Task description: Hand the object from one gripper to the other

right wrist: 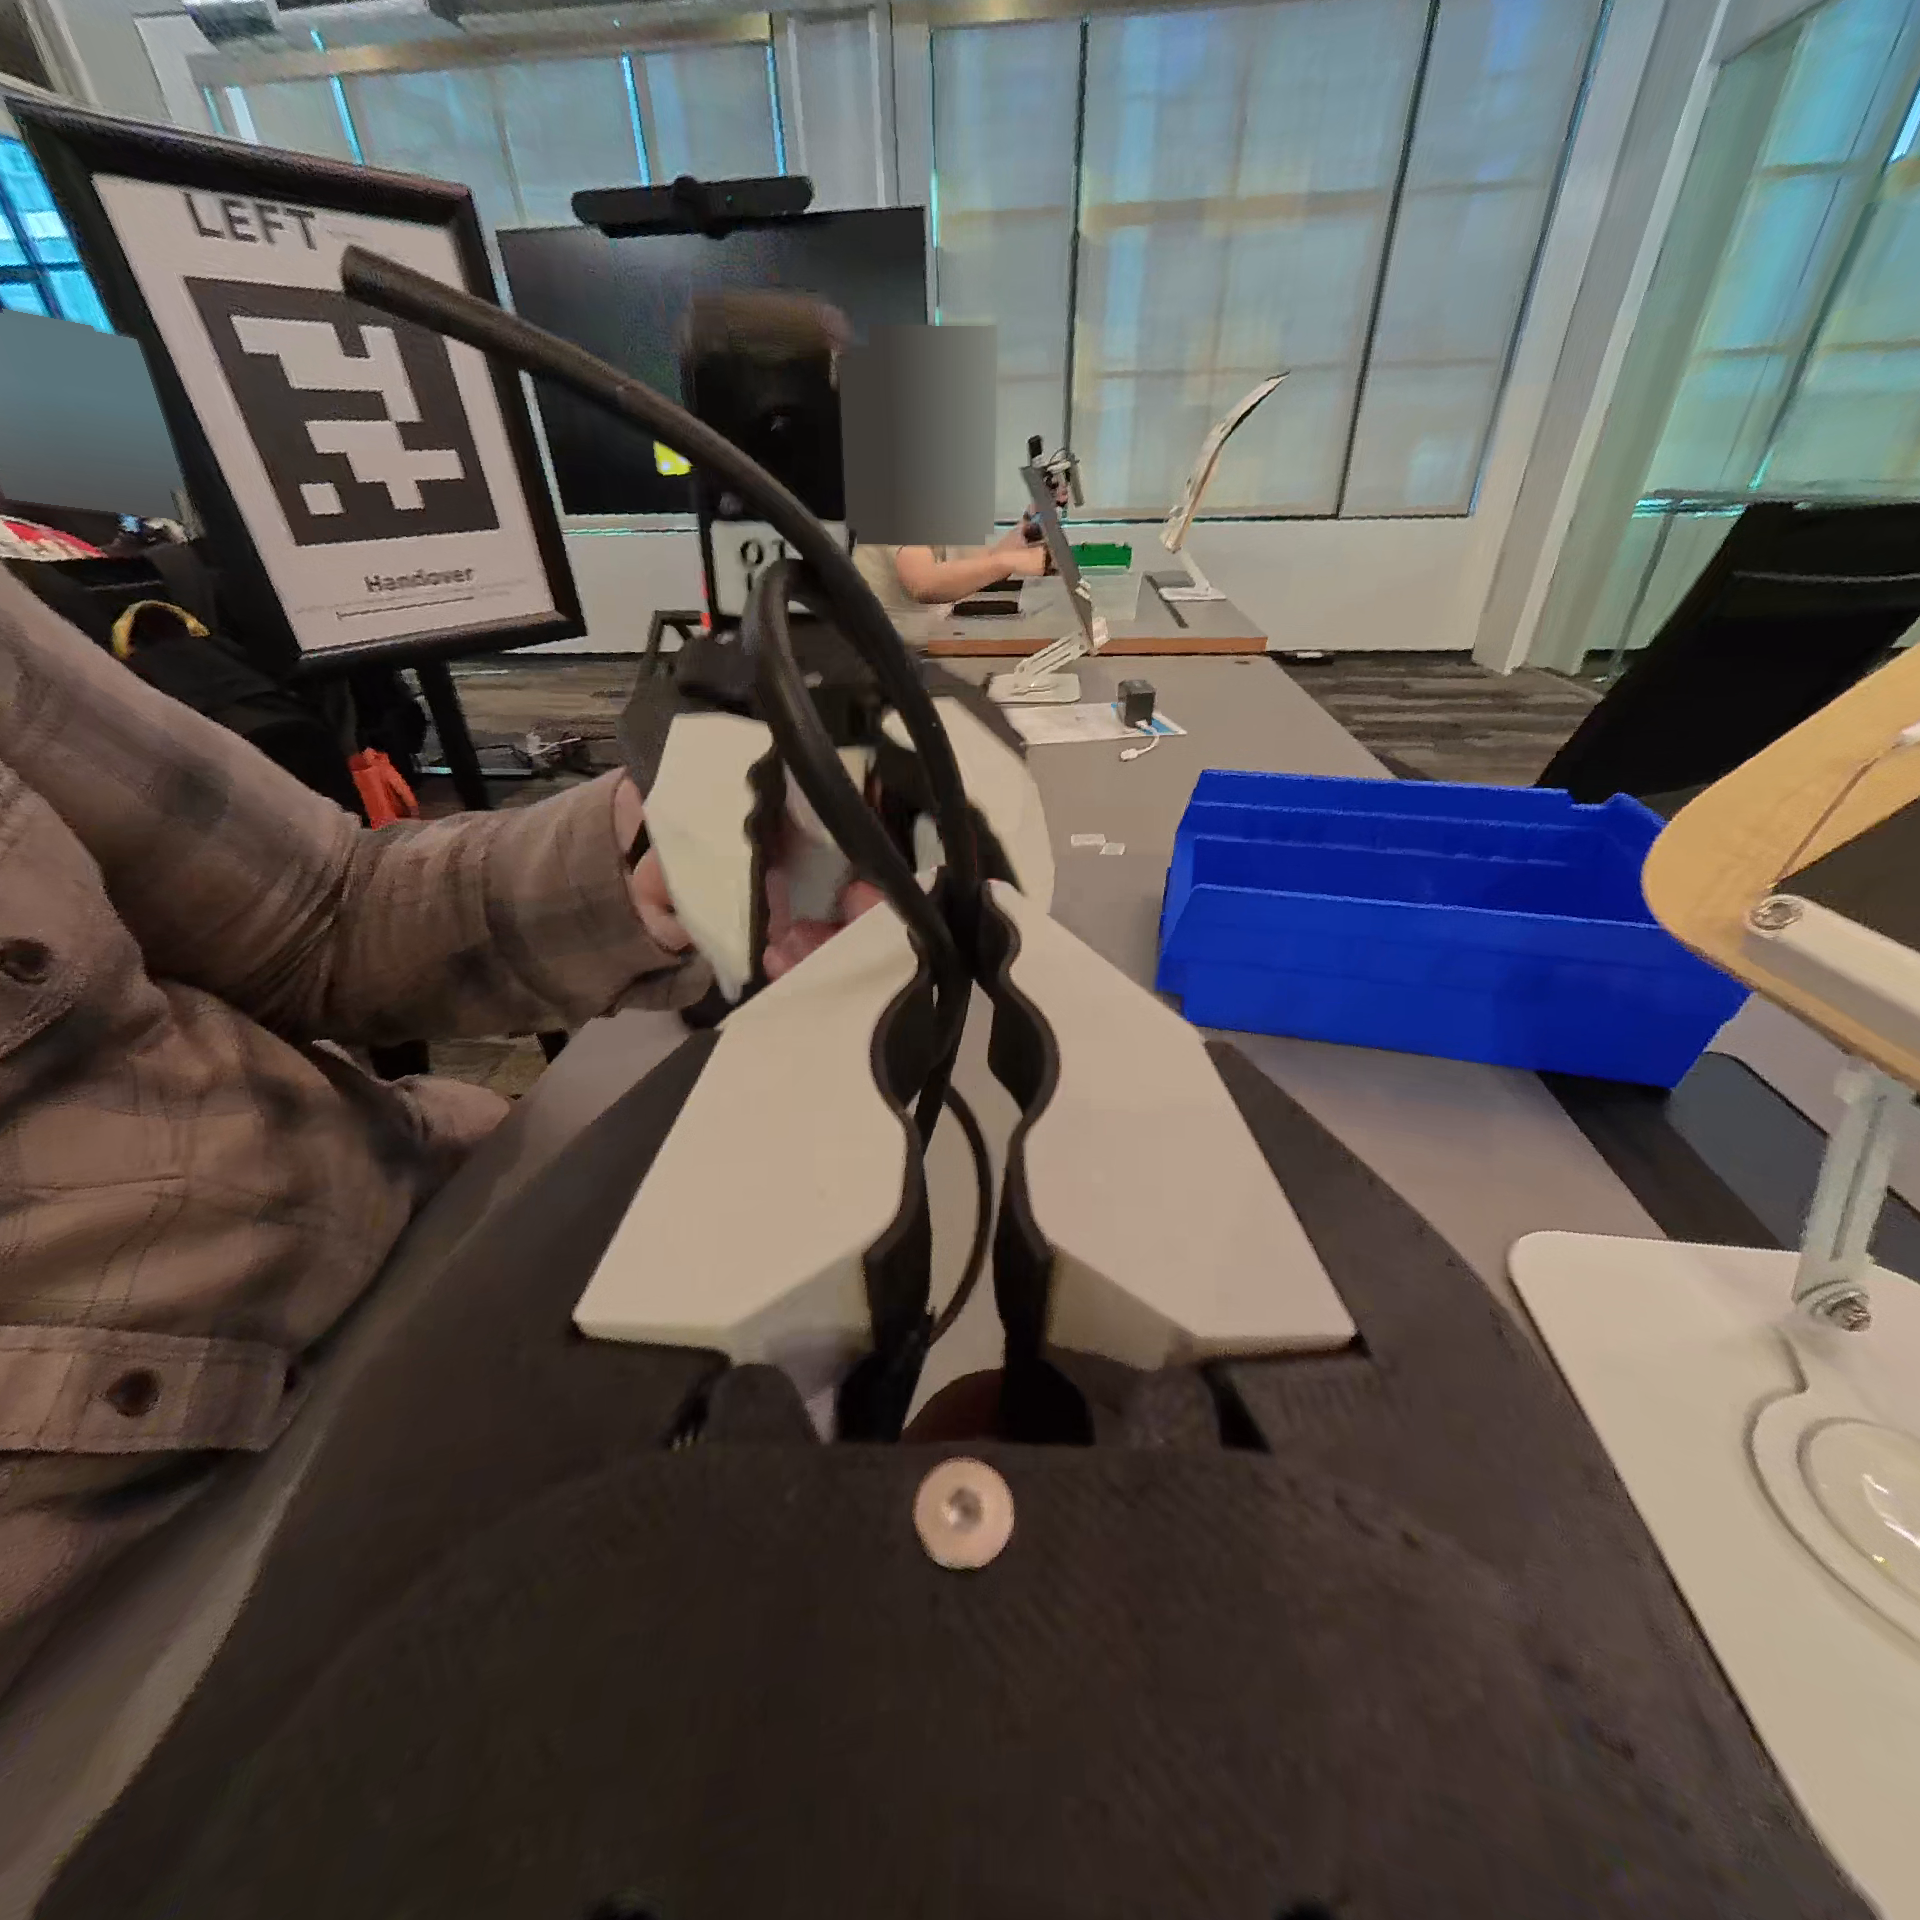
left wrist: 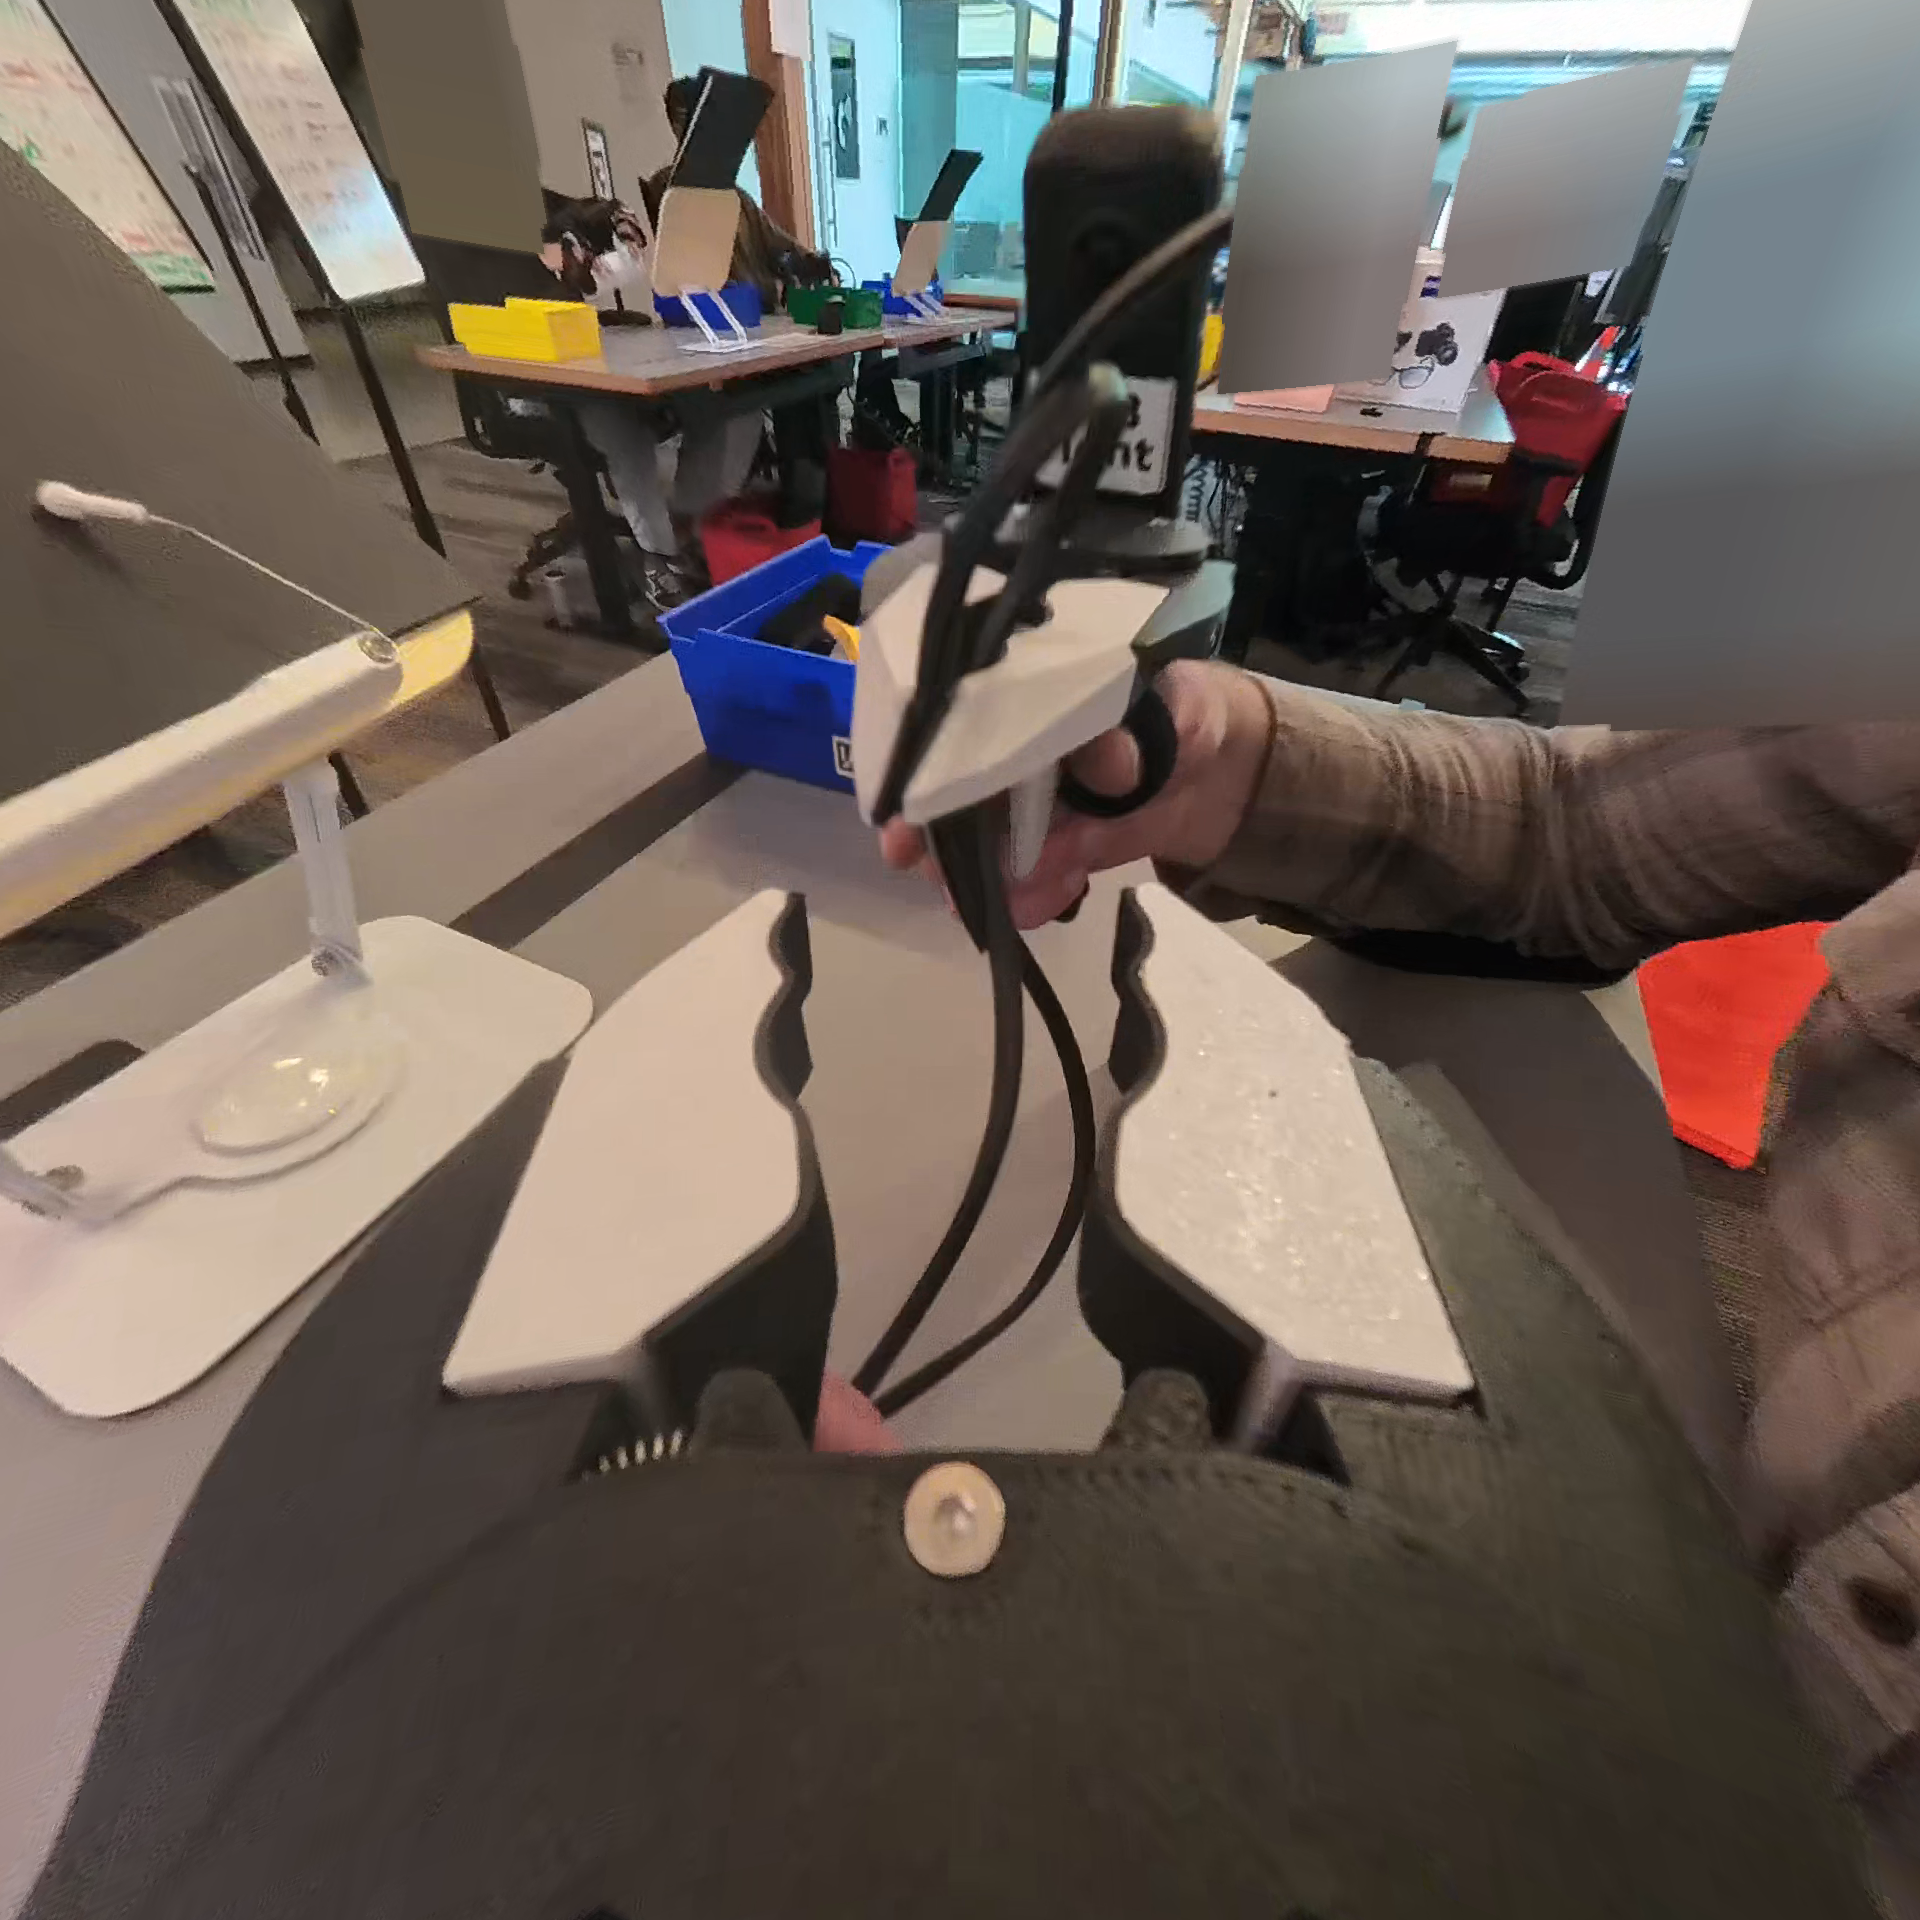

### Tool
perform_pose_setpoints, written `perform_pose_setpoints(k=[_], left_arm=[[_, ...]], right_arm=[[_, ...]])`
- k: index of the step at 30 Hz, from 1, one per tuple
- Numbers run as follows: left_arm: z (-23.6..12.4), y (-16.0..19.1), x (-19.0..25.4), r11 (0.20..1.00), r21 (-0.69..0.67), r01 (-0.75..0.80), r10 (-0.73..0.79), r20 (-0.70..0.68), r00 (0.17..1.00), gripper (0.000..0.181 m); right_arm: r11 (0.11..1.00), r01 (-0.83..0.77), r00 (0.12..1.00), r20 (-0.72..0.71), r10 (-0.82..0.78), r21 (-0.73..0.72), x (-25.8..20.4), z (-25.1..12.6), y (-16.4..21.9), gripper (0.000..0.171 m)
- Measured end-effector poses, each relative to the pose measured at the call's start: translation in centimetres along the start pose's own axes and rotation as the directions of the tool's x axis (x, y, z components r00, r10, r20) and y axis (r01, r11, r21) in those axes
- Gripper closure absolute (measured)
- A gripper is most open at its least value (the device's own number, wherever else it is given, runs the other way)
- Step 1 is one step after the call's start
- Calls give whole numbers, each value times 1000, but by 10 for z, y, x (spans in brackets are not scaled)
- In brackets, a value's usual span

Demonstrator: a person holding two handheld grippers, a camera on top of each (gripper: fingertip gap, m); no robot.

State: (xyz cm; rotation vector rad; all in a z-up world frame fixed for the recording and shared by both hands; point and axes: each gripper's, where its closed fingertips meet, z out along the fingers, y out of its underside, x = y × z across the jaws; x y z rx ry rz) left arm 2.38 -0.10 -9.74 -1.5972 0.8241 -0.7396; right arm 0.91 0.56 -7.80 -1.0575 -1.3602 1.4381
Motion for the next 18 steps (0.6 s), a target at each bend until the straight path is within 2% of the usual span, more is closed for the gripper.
perform_pose_setpoints(k=[2, 6, 9, 14, 18], left_arm=[[12, 5, -1, 1000, 2, -7, 7, 52, 999, 126], [30, 11, -21, 996, -12, -88, 88, 291, 953, 128], [37, 11, -24, 994, -27, -109, 111, 363, 925, 137], [41, 10, -23, 992, -5, -128, 120, 394, 911, 171], [41, 11, -24, 995, 19, -102, 88, 365, 927, 174]], right_arm=[[999, 33, 998, -56, -33, 3, 6, -1, -3, 171], [997, 78, 981, -177, -77, 2, 18, -1, -6, 171], [996, 89, 968, -237, -84, 10, 24, -1, -6, 171], [997, 76, 968, -244, -67, 29, 27, -2, -9, 171], [997, 76, 974, -214, -69, 26, 21, -1, -10, 171]])
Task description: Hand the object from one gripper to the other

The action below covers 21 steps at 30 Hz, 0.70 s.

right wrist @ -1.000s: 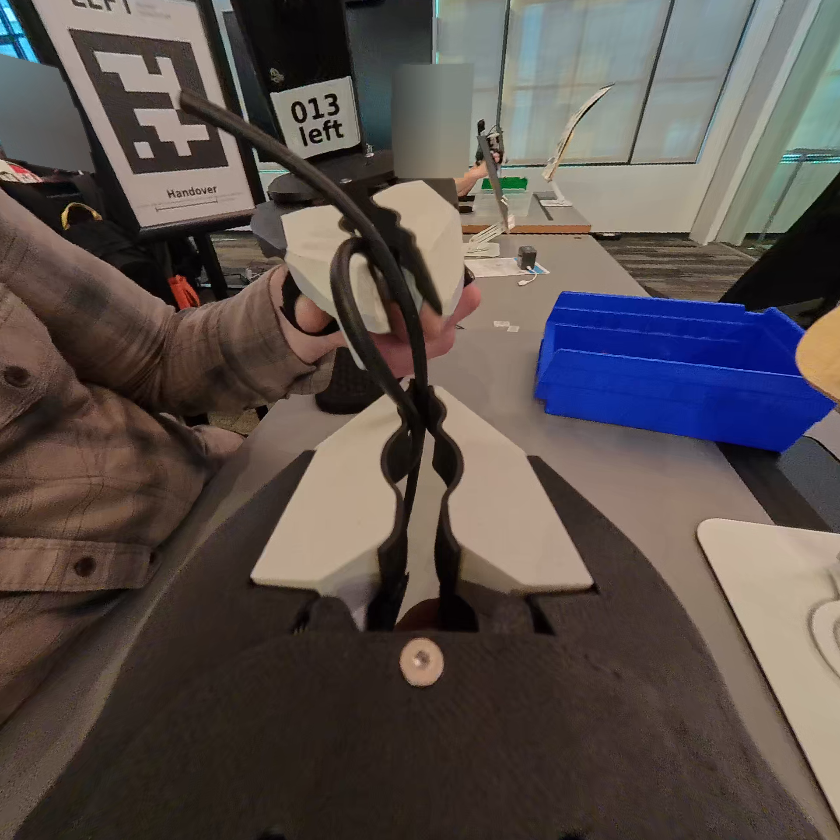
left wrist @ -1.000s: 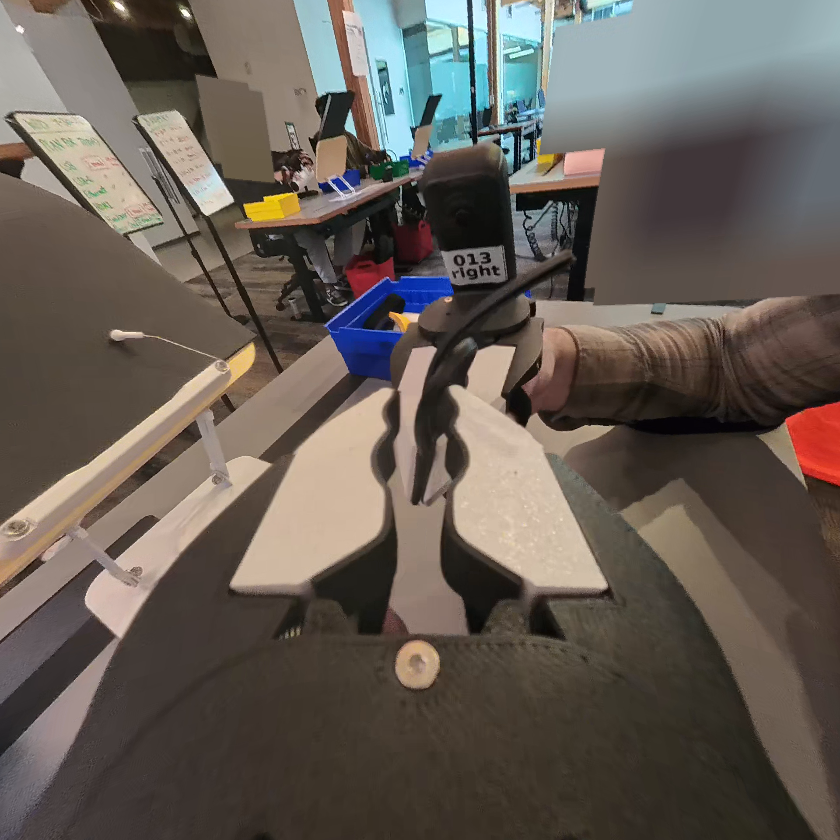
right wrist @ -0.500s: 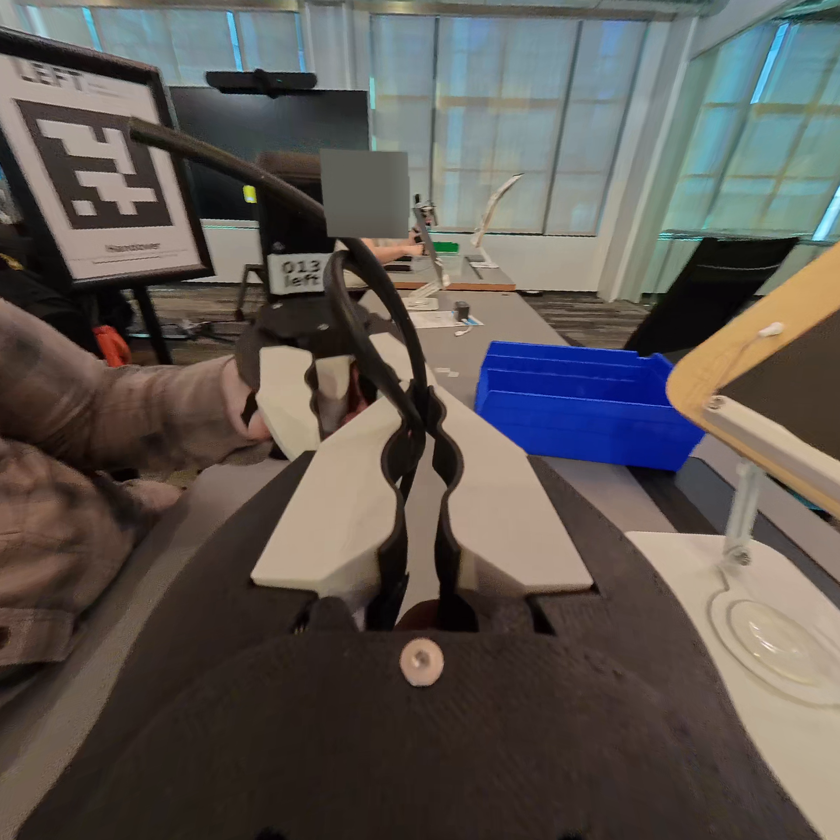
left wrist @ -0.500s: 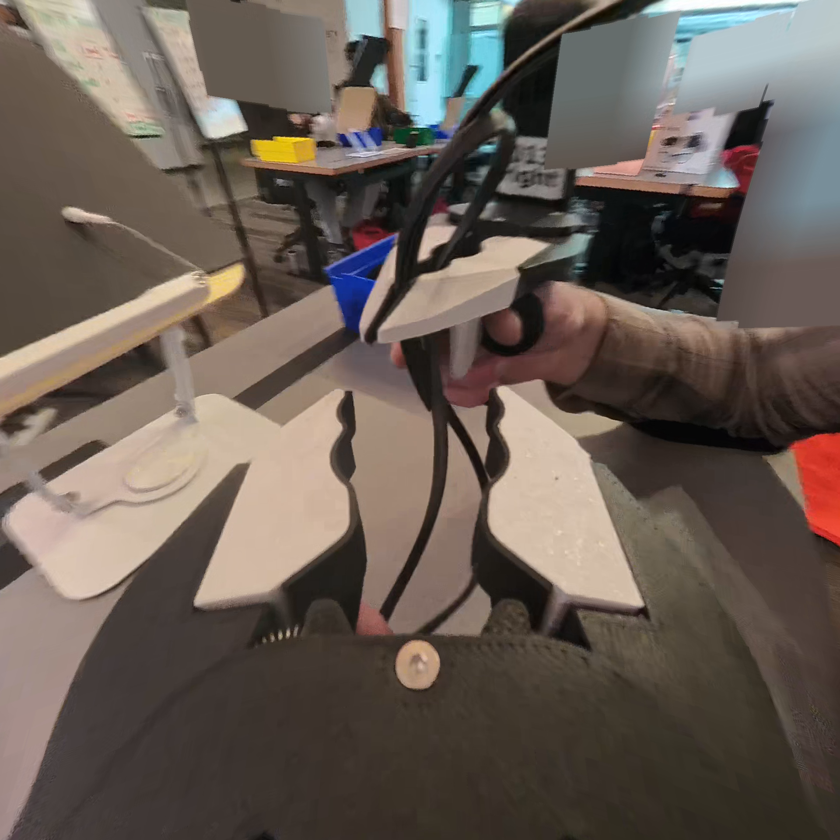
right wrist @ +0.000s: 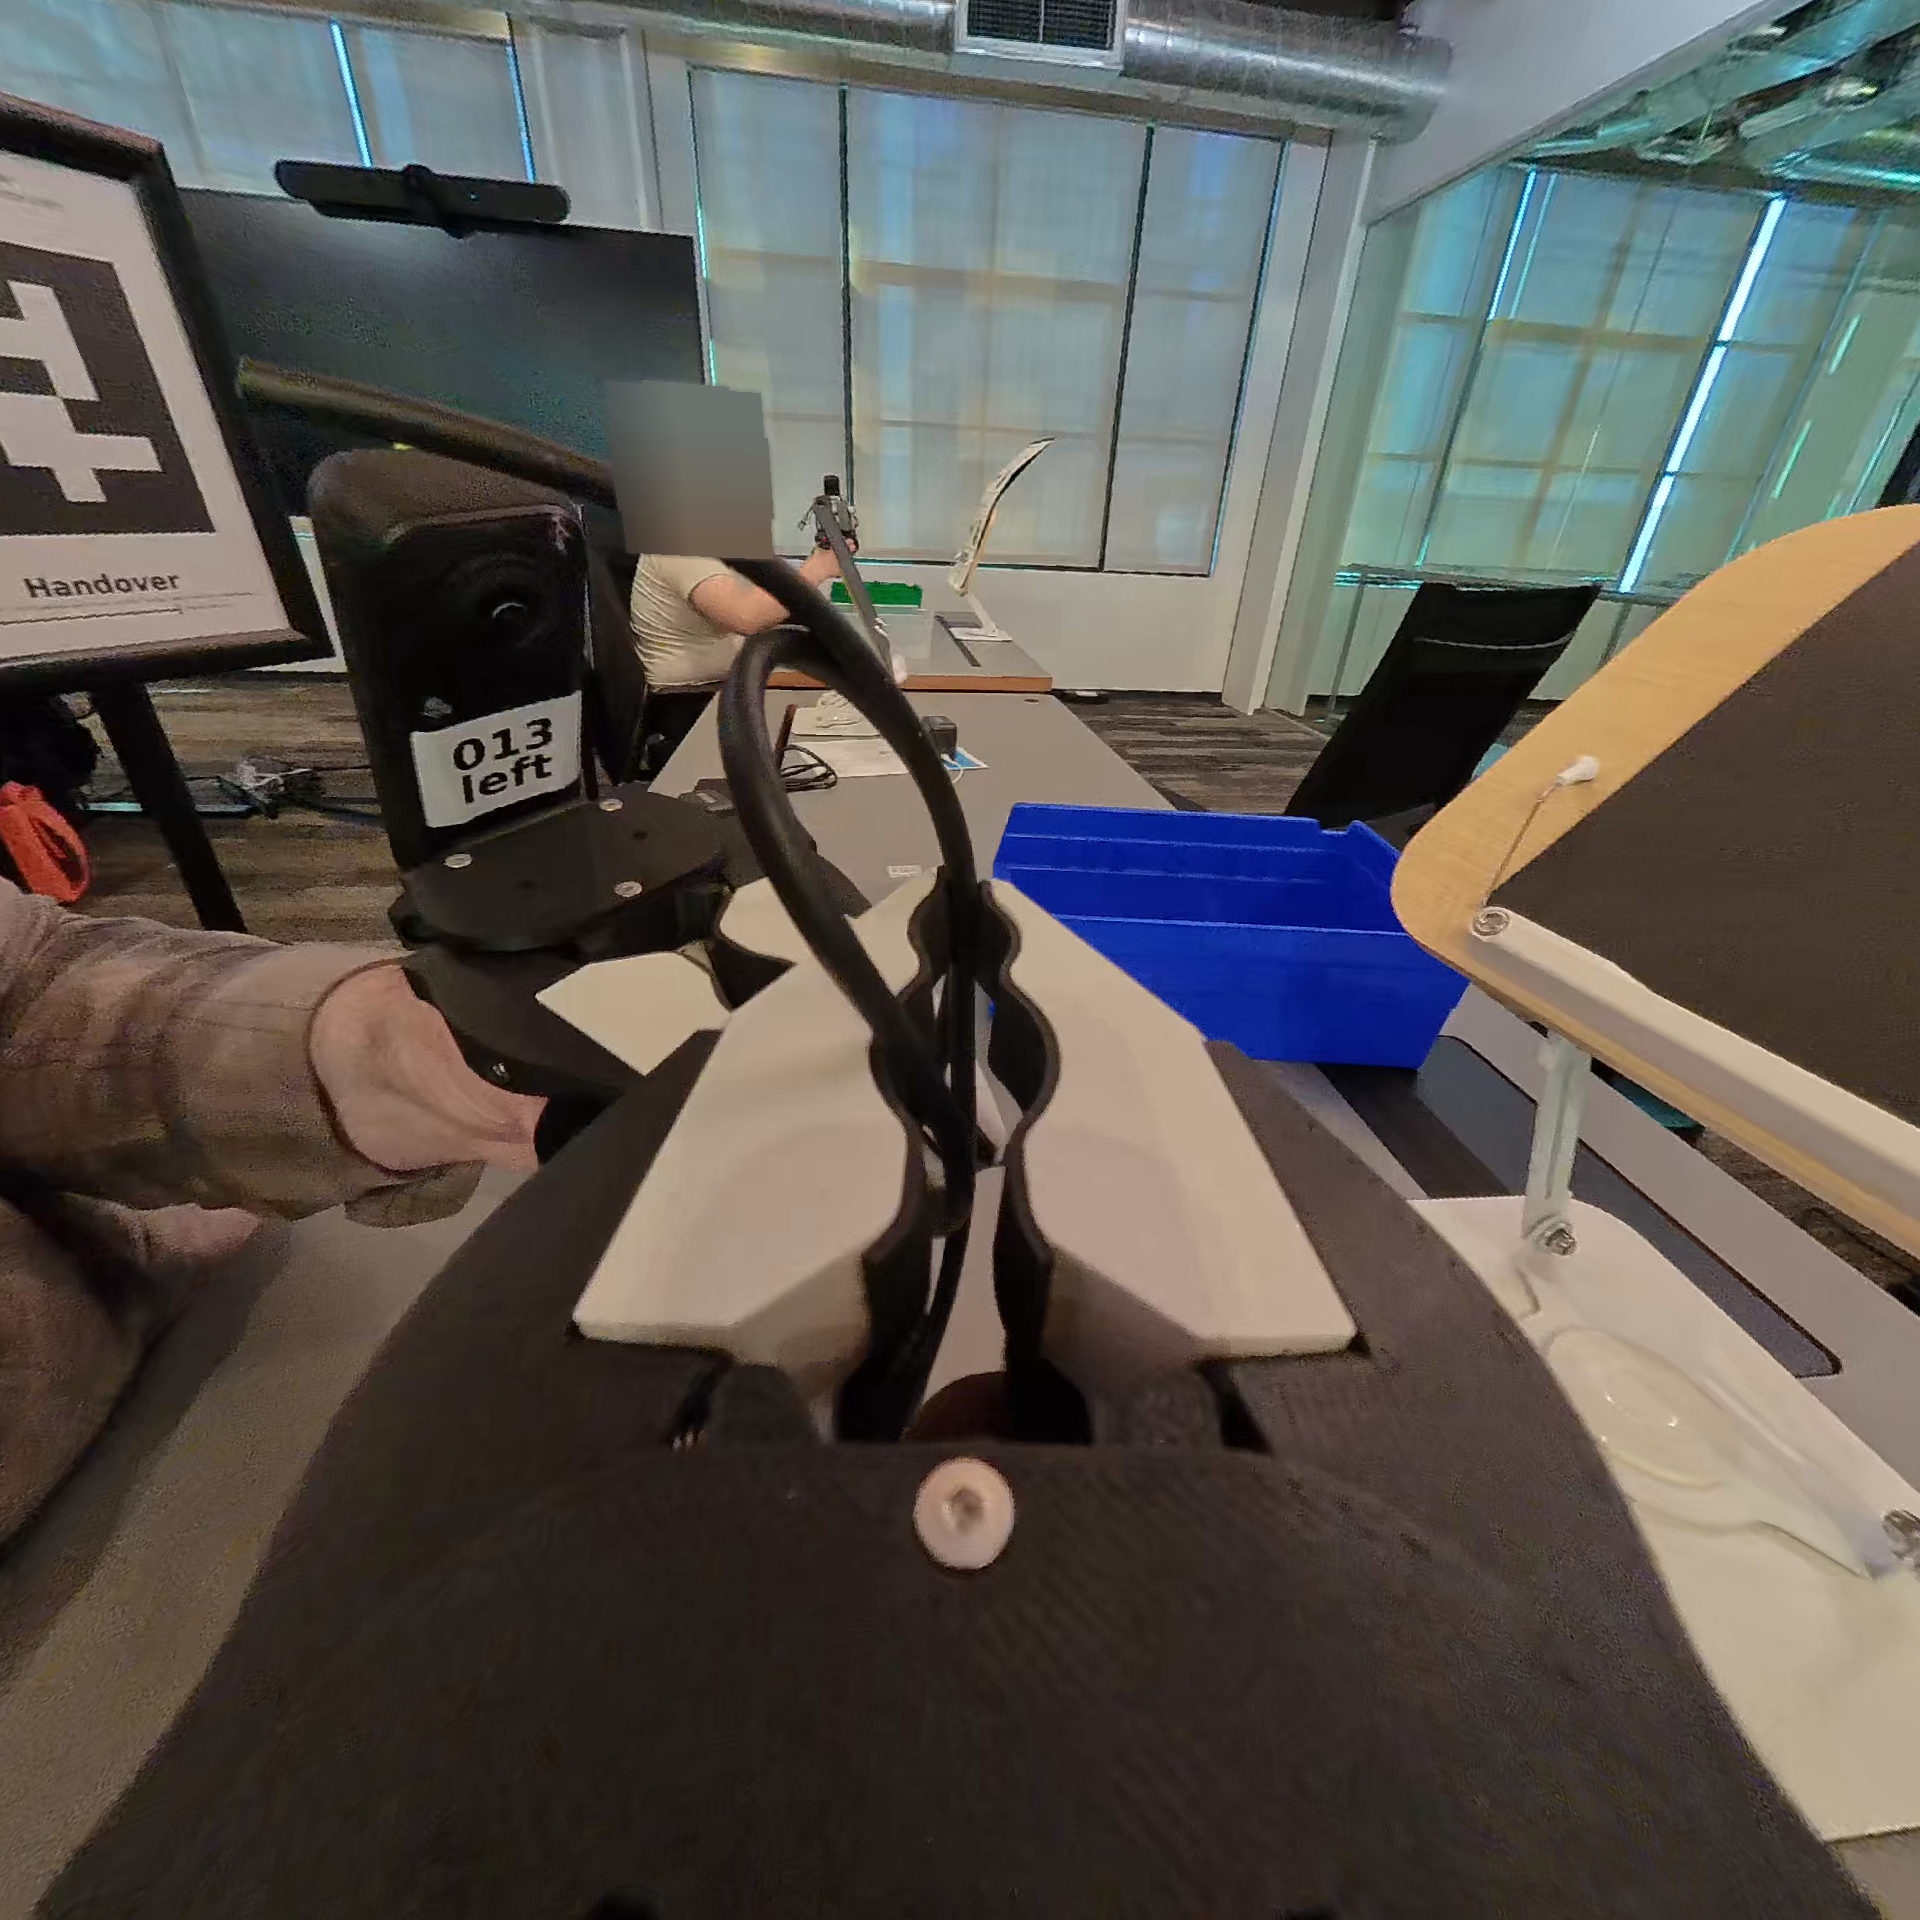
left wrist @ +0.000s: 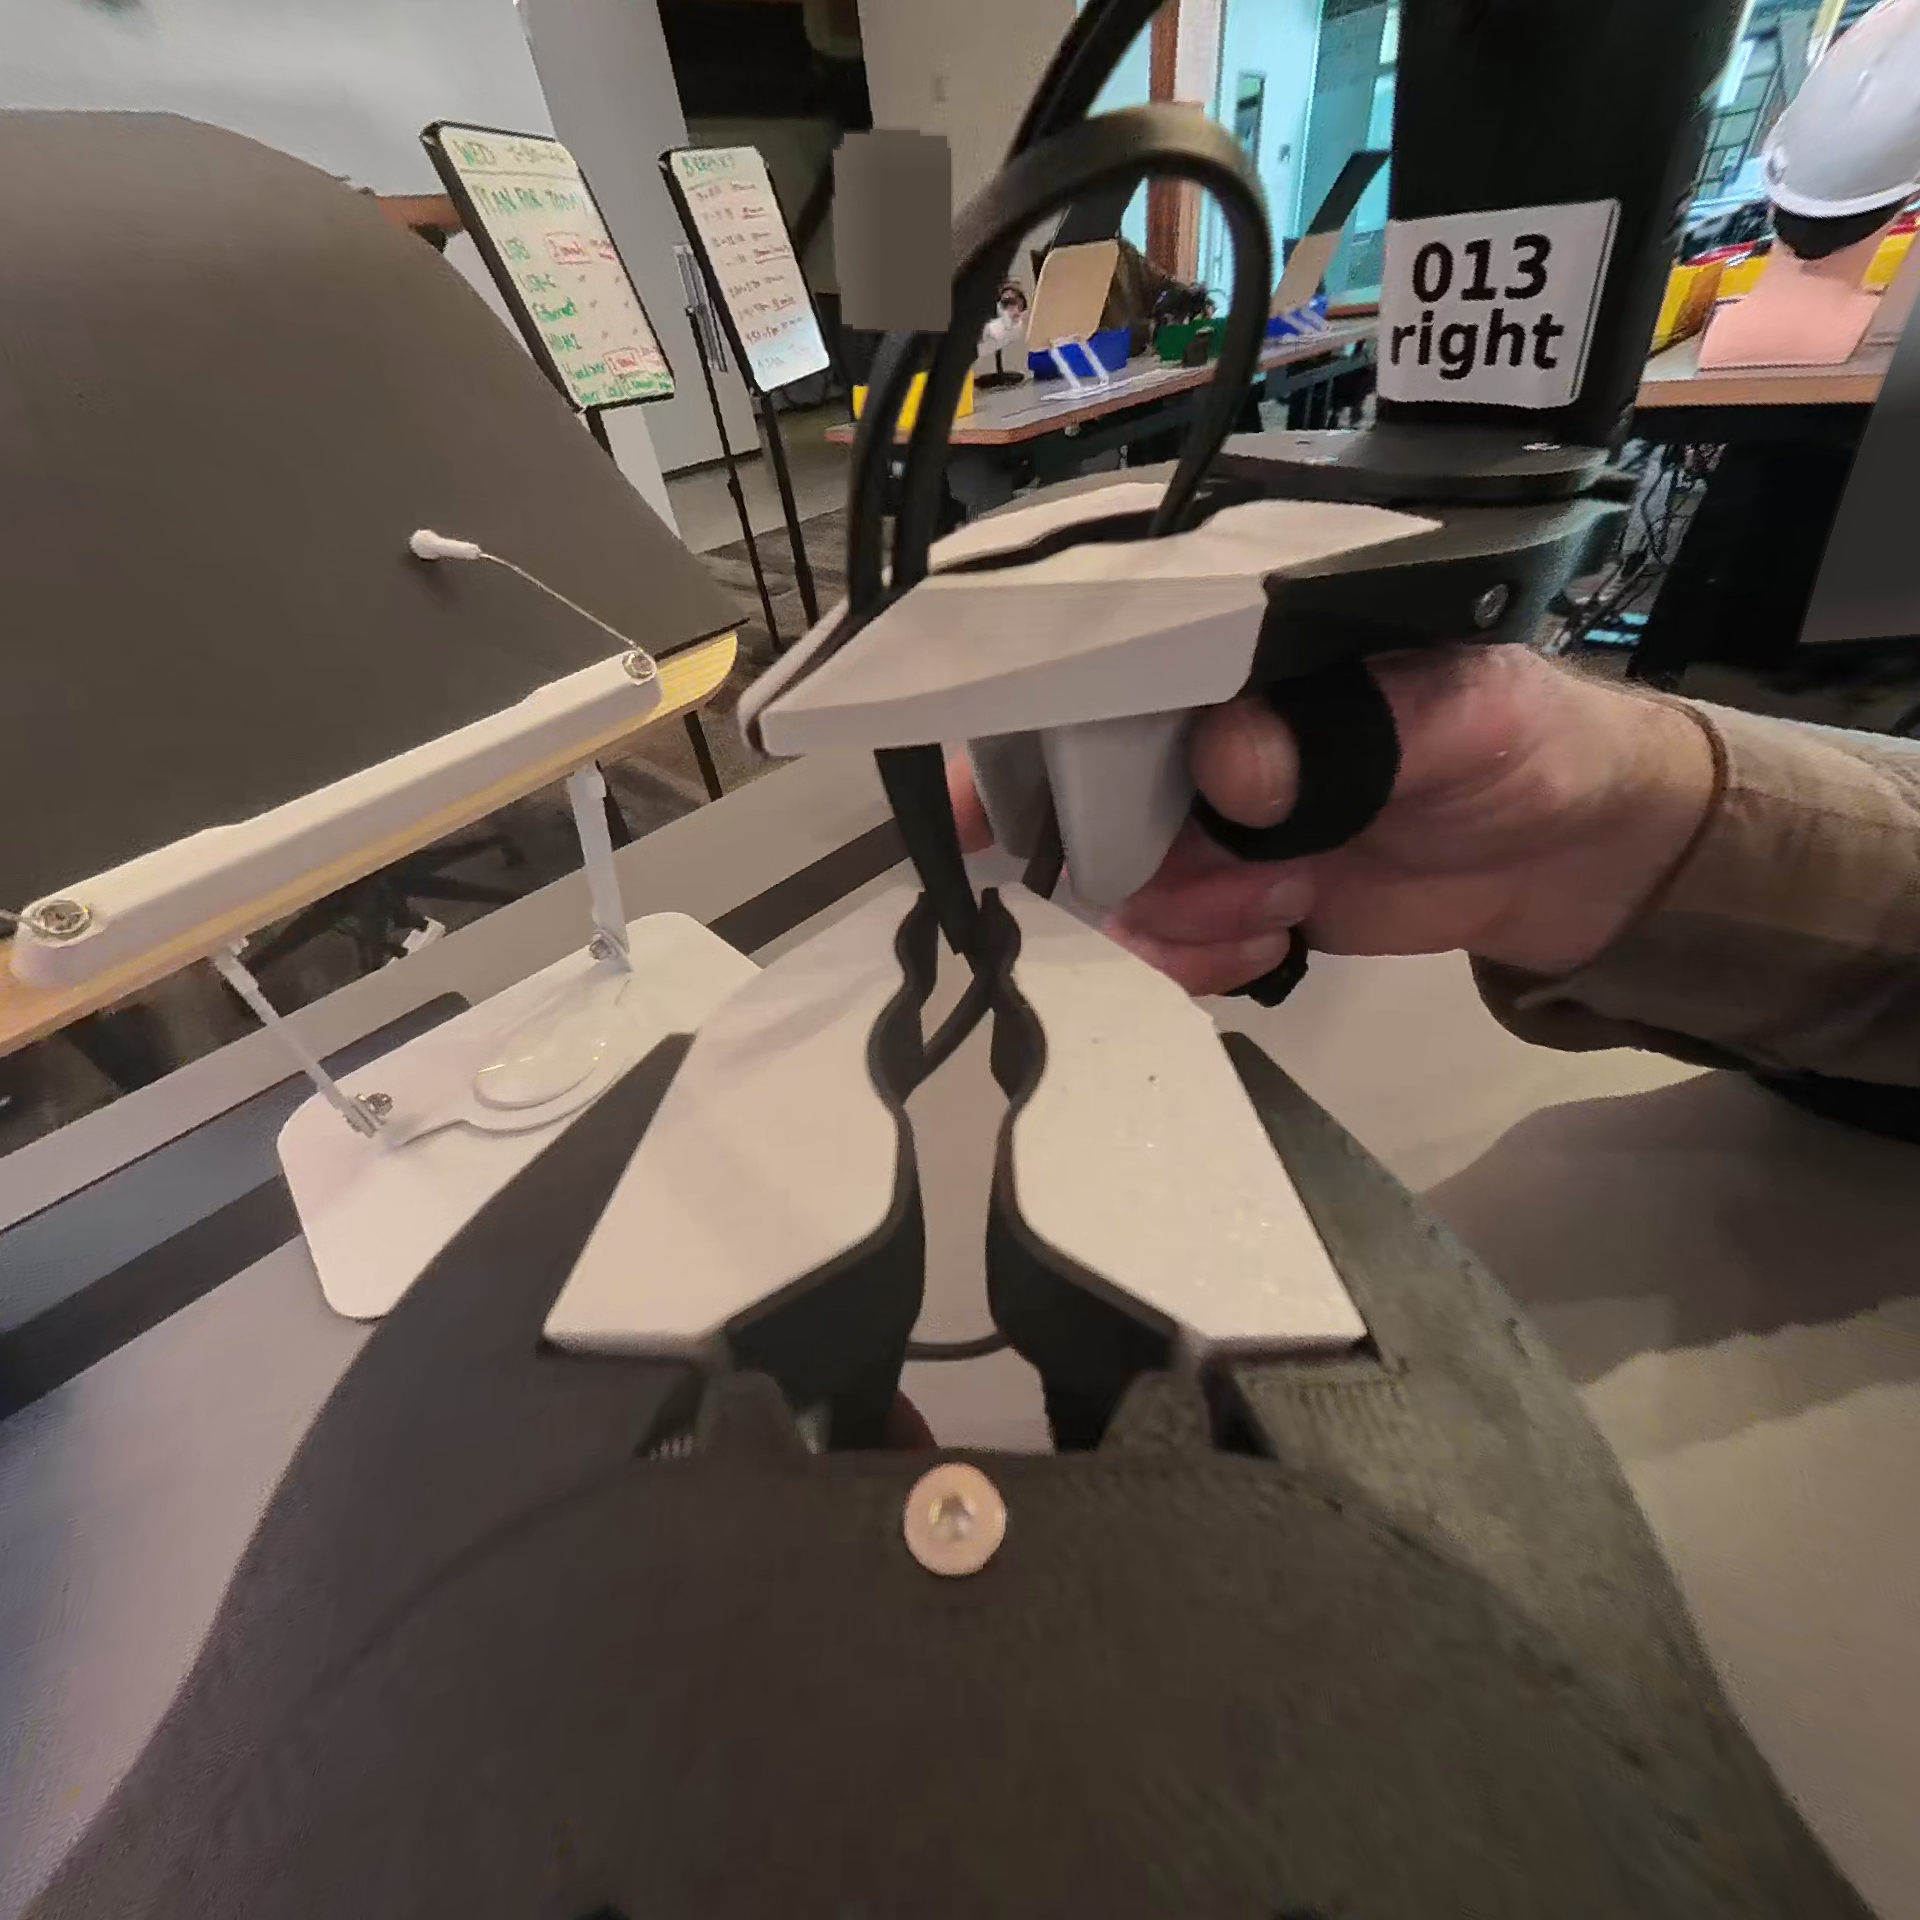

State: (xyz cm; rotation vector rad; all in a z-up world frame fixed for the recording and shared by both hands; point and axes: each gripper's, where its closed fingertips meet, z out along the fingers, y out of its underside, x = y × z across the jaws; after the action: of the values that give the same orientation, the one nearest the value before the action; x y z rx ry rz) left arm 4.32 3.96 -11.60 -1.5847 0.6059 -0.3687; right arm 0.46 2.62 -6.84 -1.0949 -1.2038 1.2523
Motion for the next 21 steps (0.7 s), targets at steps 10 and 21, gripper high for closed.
perform_pose_setpoints(k=[10, 21], left_arm=[[-2, 5, 5, 998, 2, -60, 60, -62, 996, 176], [-6, 4, 10, 999, 7, 32, -30, -165, 986, 175]], right_arm=[[994, -110, 989, 101, 112, -30, -4, -1, 5, 171], [993, -114, 988, 100, 116, -31, -4, -1, 5, 171]])
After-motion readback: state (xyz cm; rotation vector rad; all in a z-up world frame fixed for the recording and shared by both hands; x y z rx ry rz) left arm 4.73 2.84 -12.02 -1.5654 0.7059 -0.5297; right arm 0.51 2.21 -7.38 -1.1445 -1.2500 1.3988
